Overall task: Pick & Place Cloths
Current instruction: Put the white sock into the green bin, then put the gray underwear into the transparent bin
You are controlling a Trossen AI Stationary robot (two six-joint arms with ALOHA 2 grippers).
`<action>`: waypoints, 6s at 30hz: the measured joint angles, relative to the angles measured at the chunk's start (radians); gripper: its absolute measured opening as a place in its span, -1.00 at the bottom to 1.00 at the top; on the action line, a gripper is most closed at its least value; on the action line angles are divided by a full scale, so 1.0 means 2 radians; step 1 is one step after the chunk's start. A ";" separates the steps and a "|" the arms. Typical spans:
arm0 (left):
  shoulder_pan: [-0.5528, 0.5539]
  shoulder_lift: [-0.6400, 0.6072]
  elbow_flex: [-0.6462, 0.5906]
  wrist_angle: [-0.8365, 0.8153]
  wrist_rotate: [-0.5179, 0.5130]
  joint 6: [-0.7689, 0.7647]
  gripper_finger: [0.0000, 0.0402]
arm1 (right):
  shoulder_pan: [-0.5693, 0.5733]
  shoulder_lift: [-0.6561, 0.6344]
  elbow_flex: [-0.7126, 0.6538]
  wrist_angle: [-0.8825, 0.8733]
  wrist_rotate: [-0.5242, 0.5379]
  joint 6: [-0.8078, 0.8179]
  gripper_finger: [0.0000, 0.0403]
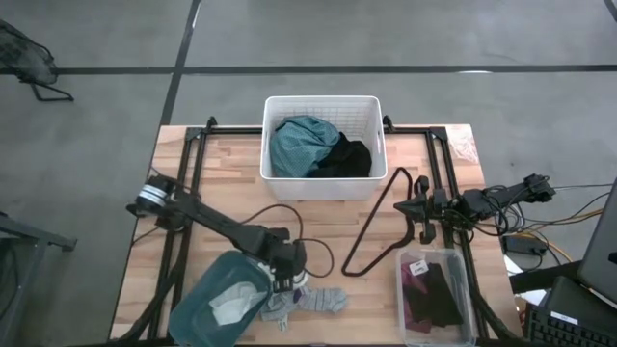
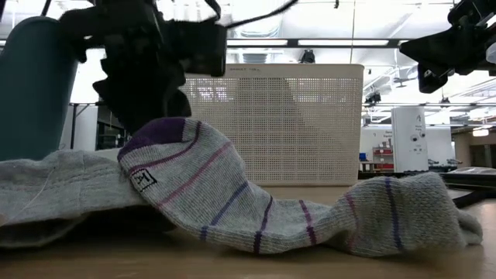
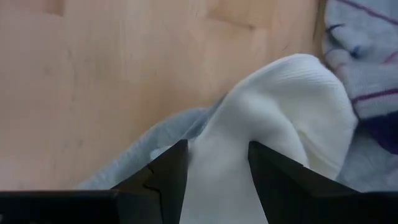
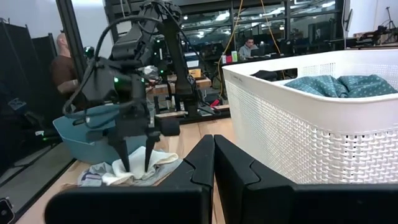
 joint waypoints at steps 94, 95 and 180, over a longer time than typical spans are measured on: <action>-0.138 -0.283 -0.142 0.162 0.063 -0.246 -0.37 | 0.000 0.000 0.000 0.000 0.000 0.000 -0.96; -0.129 -0.282 -0.137 0.169 0.047 -0.218 -0.37 | 0.000 0.000 0.000 0.000 0.000 0.000 -0.96; 0.015 -0.165 0.216 -0.243 -0.065 0.057 -0.96 | 0.000 0.000 0.000 0.000 0.000 0.000 -0.96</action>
